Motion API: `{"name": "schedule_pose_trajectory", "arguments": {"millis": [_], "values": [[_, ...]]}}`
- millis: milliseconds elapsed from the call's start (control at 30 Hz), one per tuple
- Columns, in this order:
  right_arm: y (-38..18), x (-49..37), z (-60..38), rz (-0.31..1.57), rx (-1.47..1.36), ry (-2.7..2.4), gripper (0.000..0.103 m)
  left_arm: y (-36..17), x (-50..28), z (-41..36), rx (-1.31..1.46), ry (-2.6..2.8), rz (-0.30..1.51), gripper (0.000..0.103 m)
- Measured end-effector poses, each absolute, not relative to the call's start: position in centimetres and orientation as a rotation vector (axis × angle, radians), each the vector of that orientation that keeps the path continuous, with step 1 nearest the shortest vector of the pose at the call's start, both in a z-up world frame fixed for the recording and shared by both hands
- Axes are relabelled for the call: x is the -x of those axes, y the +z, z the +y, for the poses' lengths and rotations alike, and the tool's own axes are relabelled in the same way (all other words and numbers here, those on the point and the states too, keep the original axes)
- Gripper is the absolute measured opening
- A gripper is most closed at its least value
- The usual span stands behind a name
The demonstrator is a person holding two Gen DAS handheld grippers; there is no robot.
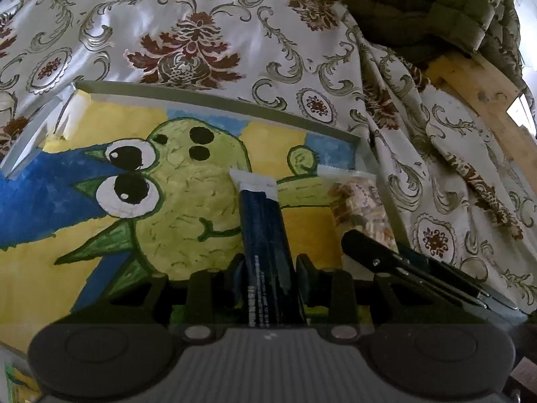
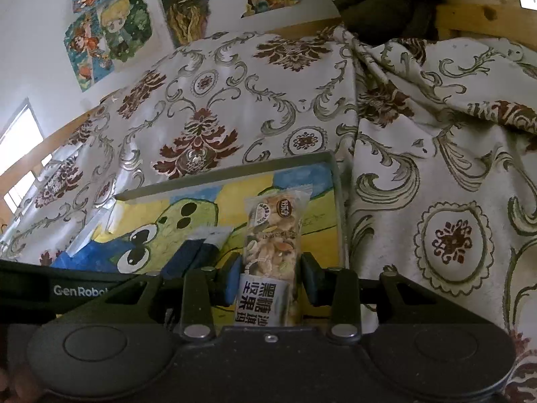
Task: Organize snacks
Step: 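Carry the navy tube in the left tool while the right tool carries the granola bar to the tray, then open the left tool over the tray while the right tool releases the granola bar inside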
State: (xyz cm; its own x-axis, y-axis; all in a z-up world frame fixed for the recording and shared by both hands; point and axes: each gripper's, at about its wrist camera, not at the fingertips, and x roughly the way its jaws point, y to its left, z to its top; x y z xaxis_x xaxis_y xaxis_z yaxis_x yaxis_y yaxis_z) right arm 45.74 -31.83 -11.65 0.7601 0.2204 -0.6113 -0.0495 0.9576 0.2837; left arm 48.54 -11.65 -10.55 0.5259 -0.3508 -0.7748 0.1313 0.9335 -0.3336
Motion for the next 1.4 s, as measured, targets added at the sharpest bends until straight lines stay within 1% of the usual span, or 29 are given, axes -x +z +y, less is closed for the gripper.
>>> {"name": "schedule_pose_trajectory", "arguments": {"millis": [100,167,200,233,267,300,367,400,467,500,567,633,767,1067,1400], "values": [[-11.5,-45.7,-31.8,0.694,-0.257,0.148,0.042,-10.4,-48.3,-11.5,0.239,-0.275,0.973,0.041],[-11.3,-45.6,-31.9,0.69,-0.254,0.143,0.045,-10.2,-47.9,-11.1,0.258,-0.262,0.959,0.057],[-11.1,-45.5,-32.0,0.689,-0.255,0.141,0.046,-10.0,-47.6,-10.8,0.273,-0.255,0.95,0.061],[-10.9,-45.4,-32.1,0.684,-0.259,0.139,0.049,-9.7,-47.4,-10.6,0.288,-0.249,0.939,0.07],[-10.6,-45.2,-32.2,0.675,-0.264,0.14,0.053,-9.4,-47.1,-10.3,0.302,-0.245,0.925,0.075],[-10.1,-44.9,-32.2,0.665,-0.266,0.14,0.055,-9.0,-46.7,-10.0,0.314,-0.238,0.907,0.077],[-9.1,-44.4,-32.1,0.64,-0.26,0.138,0.062,-8.0,-46.0,-9.4,0.331,-0.221,0.865,0.085],[-8.5,-44.0,-32.0,0.626,-0.257,0.139,0.065,-7.3,-45.4,-9.1,0.34,-0.209,0.837,0.087],[-7.1,-43.2,-31.9,0.59,-0.252,0.137,0.077,-6.0,-44.3,-8.6,0.347,-0.182,0.776,0.093],[-6.4,-42.7,-31.9,0.571,-0.252,0.132,0.079,-5.2,-43.6,-8.3,0.345,-0.167,0.738,0.094],[-4.8,-41.6,-32.0,0.537,-0.276,0.113,0.086,-3.8,-42.0,-7.7,0.336,-0.137,0.664,0.103],[-3.3,-40.4,-32.0,0.505,-0.294,0.112,0.093,-2.3,-40.3,-7.0,0.318,-0.1,0.599,0.103],[-0.5,-37.4,-31.3,0.448,-0.216,0.114,0.102,0.3,-37.1,-6.1,0.28,-0.062,0.505,0.103],[2.5,-30.4,-30.5,0.408,-0.194,0.124,0.102,3.1,-29.7,-5.2,0.2,-0.047,0.431,0.103],[3.0,-22.0,-29.9,0.417,-0.201,0.111,0.102,2.9,-21.5,-4.3,0.178,-0.029,0.438,0.103]]}}
